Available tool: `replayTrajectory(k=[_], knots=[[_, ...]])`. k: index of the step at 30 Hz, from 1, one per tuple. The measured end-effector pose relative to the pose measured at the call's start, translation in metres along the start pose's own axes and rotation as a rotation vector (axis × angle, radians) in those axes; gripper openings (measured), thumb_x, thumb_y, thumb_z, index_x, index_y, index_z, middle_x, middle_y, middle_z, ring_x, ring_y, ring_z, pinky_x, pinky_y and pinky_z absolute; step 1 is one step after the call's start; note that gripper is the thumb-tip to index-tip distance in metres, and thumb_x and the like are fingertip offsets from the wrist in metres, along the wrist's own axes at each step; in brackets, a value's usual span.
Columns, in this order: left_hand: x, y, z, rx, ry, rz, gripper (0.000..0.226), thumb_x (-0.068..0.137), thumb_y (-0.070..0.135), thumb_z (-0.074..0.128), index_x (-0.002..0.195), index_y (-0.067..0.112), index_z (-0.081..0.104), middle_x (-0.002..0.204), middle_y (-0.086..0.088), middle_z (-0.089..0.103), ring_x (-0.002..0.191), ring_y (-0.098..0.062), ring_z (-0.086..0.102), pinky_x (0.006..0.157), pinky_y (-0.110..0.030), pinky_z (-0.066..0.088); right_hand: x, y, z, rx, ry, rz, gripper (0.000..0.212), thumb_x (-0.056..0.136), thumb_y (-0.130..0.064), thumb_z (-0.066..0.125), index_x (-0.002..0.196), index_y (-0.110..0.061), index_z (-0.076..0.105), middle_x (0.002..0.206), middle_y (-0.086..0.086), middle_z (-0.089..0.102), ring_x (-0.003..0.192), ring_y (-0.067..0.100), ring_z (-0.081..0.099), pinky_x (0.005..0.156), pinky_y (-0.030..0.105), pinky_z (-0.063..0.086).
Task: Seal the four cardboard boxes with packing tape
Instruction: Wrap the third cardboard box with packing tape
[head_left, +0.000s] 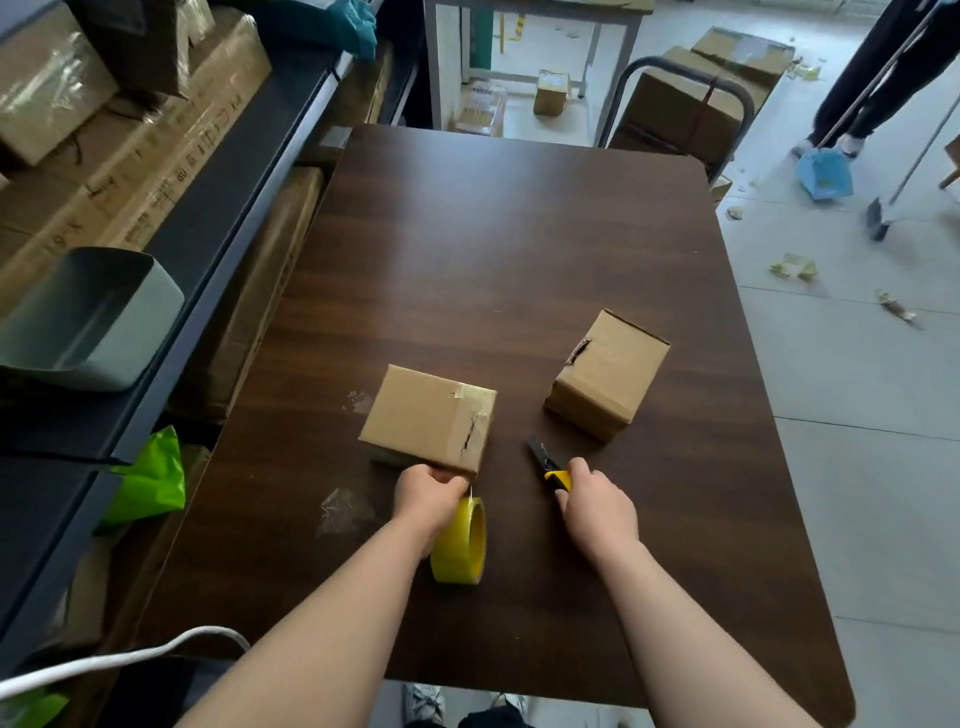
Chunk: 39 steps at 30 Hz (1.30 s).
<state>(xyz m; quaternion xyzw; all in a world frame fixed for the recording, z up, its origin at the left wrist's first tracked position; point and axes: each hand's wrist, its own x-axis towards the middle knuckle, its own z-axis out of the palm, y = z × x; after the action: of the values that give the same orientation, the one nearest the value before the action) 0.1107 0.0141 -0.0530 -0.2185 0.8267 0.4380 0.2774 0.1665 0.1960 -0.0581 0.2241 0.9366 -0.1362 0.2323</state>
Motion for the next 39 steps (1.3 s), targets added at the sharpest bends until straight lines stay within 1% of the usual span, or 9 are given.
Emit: replayTrajectory(k=[3, 6, 11, 18, 23, 27, 31, 35, 39], knots=[[0.002, 0.002, 0.0, 0.074, 0.025, 0.003, 0.026, 0.088, 0.022, 0.067, 0.11, 0.009, 0.063, 0.108, -0.006, 0.063, 0.1, -0.023, 0.058, 0.082, -0.032, 0.045, 0.003, -0.008, 0.004, 0.02, 0.059, 0.014, 0.037, 0.1, -0.036, 0.046, 0.131, -0.018, 0.043, 0.127, 0.009, 0.057, 0.113, 0.028, 0.056, 0.087, 0.038, 0.05], [0.004, 0.0, 0.001, 0.115, 0.051, 0.012, 0.026, 0.087, 0.021, 0.067, 0.109, 0.008, 0.063, 0.112, -0.009, 0.065, 0.108, -0.028, 0.059, 0.091, -0.035, 0.048, 0.004, -0.032, 0.002, 0.316, 0.192, -0.258, 0.052, 0.098, -0.041, 0.049, 0.147, -0.033, 0.034, 0.153, 0.002, 0.032, 0.129, 0.022, 0.045, 0.1, 0.038, 0.045], [0.003, -0.003, -0.001, 0.115, 0.055, -0.004, 0.021, 0.089, 0.02, 0.065, 0.107, 0.01, 0.066, 0.109, -0.008, 0.067, 0.107, -0.027, 0.061, 0.086, -0.032, 0.046, 0.011, -0.063, 0.011, 0.268, 0.038, -0.469, 0.061, 0.093, -0.046, 0.056, 0.148, -0.046, 0.029, 0.163, -0.008, -0.006, 0.141, 0.018, 0.03, 0.113, 0.039, 0.035], [0.002, -0.017, -0.029, 0.06, 0.01, 0.101, 0.01, 0.088, 0.028, 0.066, 0.088, 0.018, 0.065, 0.089, 0.002, 0.063, 0.085, -0.015, 0.055, 0.071, -0.027, 0.04, 0.02, -0.059, -0.004, 0.262, 0.1, -0.325, 0.058, 0.099, -0.016, 0.048, 0.15, -0.035, 0.031, 0.161, 0.0, 0.021, 0.141, 0.025, 0.034, 0.11, 0.032, 0.033], [0.002, -0.008, -0.058, -0.027, 0.163, 0.218, 0.015, 0.084, 0.02, 0.067, 0.076, 0.012, 0.058, 0.075, -0.001, 0.057, 0.071, -0.017, 0.05, 0.057, -0.026, 0.038, 0.03, -0.051, -0.011, 0.214, 0.162, -0.255, 0.061, 0.097, -0.004, 0.042, 0.148, -0.036, 0.036, 0.157, -0.001, 0.031, 0.137, 0.027, 0.041, 0.109, 0.037, 0.04], [0.006, -0.004, -0.079, -0.015, 0.245, 0.224, 0.014, 0.086, 0.013, 0.066, 0.095, 0.013, 0.055, 0.094, -0.004, 0.057, 0.084, -0.018, 0.052, 0.063, -0.025, 0.039, 0.03, -0.054, -0.019, 0.231, 0.13, -0.245, 0.064, 0.092, 0.0, 0.042, 0.147, -0.034, 0.04, 0.157, -0.003, 0.031, 0.137, 0.026, 0.041, 0.109, 0.036, 0.039], [0.013, -0.005, -0.098, -0.214, 0.271, 0.267, 0.059, 0.086, 0.005, 0.065, 0.131, 0.029, 0.036, 0.104, 0.0, 0.055, 0.092, -0.015, 0.055, 0.07, -0.023, 0.042, 0.024, -0.061, -0.025, 0.356, 0.11, -0.229, 0.056, 0.09, -0.016, 0.05, 0.144, -0.027, 0.046, 0.154, -0.002, 0.036, 0.136, 0.023, 0.042, 0.112, 0.033, 0.036], [0.034, -0.011, -0.11, 0.19, 0.377, 0.393, 0.043, 0.089, 0.008, 0.063, 0.126, 0.021, 0.047, 0.117, -0.002, 0.051, 0.099, -0.017, 0.055, 0.074, -0.021, 0.045, 0.022, -0.069, -0.029, 0.454, 0.191, -0.2, 0.054, 0.084, -0.043, 0.068, 0.132, -0.021, 0.056, 0.131, -0.004, 0.059, 0.117, 0.016, 0.056, 0.095, 0.03, 0.047], [0.048, -0.017, -0.11, 0.598, 0.293, 0.479, 0.034, 0.091, 0.021, 0.061, 0.124, 0.024, 0.049, 0.12, 0.001, 0.052, 0.103, -0.021, 0.058, 0.081, -0.031, 0.05, 0.026, -0.078, -0.033, 0.474, 0.165, -0.148, 0.055, 0.079, -0.044, 0.075, 0.124, -0.021, 0.052, 0.128, -0.002, 0.06, 0.113, 0.018, 0.059, 0.088, 0.033, 0.05]])
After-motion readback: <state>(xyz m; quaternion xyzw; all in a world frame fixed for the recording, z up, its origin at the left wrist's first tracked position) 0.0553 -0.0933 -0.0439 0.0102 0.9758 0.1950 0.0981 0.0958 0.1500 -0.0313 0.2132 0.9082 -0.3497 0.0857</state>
